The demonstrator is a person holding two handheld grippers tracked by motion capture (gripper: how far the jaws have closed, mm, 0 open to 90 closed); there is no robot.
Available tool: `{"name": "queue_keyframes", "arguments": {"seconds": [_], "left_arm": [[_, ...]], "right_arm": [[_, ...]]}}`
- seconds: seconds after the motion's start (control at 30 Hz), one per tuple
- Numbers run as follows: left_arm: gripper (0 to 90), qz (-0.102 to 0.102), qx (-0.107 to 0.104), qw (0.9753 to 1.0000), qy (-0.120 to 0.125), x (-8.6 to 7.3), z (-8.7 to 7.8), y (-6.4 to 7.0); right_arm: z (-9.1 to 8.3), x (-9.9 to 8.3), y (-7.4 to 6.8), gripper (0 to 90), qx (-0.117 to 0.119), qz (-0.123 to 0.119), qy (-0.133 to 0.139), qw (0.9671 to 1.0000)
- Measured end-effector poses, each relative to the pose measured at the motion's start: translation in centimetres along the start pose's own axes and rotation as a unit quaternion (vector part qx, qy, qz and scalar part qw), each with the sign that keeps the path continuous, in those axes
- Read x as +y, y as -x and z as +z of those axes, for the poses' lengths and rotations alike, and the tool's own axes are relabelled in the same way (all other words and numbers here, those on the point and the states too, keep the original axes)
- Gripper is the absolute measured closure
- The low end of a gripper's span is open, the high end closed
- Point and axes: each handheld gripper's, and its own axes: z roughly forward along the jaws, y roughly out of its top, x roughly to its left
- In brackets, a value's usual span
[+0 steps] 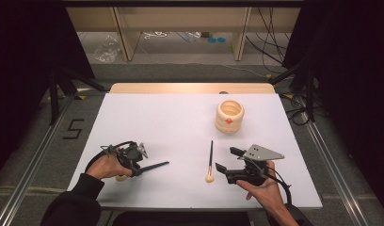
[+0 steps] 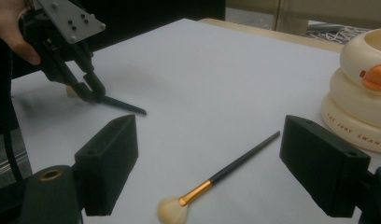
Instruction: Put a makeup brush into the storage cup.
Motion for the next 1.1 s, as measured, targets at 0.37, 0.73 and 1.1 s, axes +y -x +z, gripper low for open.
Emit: {"name": "queue_keyframes", "arguments": {"seconds": [0.37, 0.73, 1.1], "left_arm": [[75.3, 0.011, -0.013, 0.9989, -0.043, 1.3, 0.1, -0.2], [77.7, 0.026, -0.02, 0.9966, -0.076, 2.2, 0.2, -0.3], [77.9, 0.01, -0.046, 0.9983, -0.034, 1.2, -0.3, -1.1]], "right_arm": [[-0.2, 0.1, 0.0, 20.1, -0.006, -0.009, -0.015, 0.9998], [0.1, 0.0, 0.0, 20.4, 0.0, -0.016, -0.001, 0.9999], [0.2, 0.0, -0.3, 20.8, -0.003, -0.028, -0.01, 0.9996]]}}
